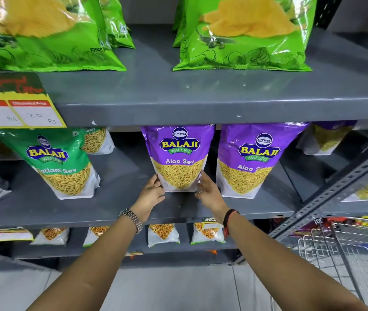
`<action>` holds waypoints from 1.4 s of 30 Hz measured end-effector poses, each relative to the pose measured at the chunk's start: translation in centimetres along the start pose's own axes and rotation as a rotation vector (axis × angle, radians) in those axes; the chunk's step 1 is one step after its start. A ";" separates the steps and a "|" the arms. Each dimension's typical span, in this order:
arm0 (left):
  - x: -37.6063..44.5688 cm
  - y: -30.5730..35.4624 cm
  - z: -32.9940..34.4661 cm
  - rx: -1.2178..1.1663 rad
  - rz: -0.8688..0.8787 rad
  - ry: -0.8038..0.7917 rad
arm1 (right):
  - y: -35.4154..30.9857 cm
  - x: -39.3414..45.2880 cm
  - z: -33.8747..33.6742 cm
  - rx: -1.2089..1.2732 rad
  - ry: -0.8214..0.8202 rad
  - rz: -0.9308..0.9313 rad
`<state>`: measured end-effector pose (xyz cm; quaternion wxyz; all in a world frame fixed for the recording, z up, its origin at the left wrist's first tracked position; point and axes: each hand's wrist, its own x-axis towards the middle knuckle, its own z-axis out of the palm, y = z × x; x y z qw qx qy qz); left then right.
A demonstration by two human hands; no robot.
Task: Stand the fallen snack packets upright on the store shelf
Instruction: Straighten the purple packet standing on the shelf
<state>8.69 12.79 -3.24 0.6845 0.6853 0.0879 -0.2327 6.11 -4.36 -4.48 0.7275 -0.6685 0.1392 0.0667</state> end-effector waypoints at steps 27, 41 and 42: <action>1.9 0.1 21.8 0.061 0.006 -0.223 | -0.4 -2.0 -18.8 -0.090 0.384 0.013; 3.8 -1.8 22.1 0.164 0.017 -0.175 | 0.5 -0.5 -20.2 -0.127 0.436 0.074; 3.0 -1.9 21.9 0.168 0.042 -0.103 | 0.5 -1.3 -19.9 -0.150 0.456 0.090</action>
